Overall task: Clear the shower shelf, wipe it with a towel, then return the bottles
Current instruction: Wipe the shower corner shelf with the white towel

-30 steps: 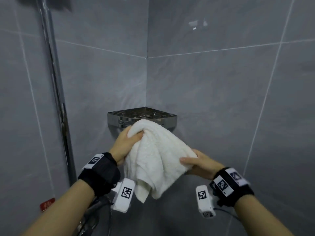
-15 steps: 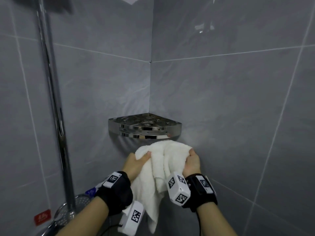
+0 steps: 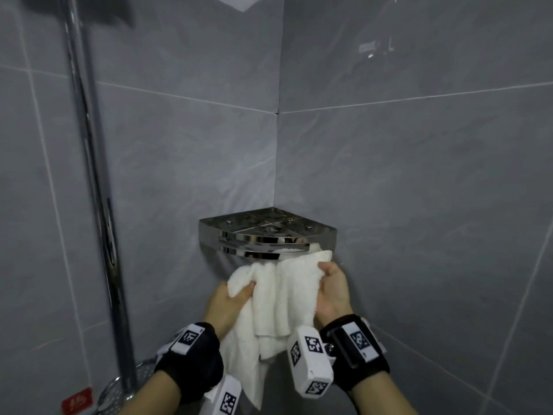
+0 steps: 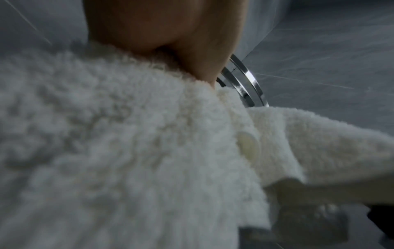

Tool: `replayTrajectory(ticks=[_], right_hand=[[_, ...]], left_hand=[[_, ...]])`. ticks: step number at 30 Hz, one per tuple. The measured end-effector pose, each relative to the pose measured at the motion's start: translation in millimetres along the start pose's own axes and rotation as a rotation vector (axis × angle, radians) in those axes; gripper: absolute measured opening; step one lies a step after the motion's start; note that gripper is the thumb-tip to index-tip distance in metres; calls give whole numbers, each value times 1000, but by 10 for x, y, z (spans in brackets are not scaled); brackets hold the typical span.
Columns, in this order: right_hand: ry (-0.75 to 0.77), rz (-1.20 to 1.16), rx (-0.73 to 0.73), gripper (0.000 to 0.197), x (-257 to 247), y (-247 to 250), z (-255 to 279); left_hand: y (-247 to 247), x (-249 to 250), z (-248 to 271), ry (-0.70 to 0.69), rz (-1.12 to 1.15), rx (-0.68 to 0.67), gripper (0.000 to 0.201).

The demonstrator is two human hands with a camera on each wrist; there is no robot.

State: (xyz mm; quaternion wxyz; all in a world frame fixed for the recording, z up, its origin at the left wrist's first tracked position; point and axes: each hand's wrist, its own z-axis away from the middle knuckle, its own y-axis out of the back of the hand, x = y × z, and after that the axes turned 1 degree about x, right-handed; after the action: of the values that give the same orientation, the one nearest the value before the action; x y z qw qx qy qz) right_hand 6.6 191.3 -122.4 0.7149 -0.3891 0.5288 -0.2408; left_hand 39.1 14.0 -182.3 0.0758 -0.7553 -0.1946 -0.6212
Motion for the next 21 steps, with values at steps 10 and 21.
replayTrajectory(ticks=[10,21], right_hand=[[142,-76,45,64,-136,41,-215],[66,235,-69,41,-62,213,-205]], left_hand=[[-73,118,-160,16,-39,38,34],[21,-170,-240,23,-1,-19,41]])
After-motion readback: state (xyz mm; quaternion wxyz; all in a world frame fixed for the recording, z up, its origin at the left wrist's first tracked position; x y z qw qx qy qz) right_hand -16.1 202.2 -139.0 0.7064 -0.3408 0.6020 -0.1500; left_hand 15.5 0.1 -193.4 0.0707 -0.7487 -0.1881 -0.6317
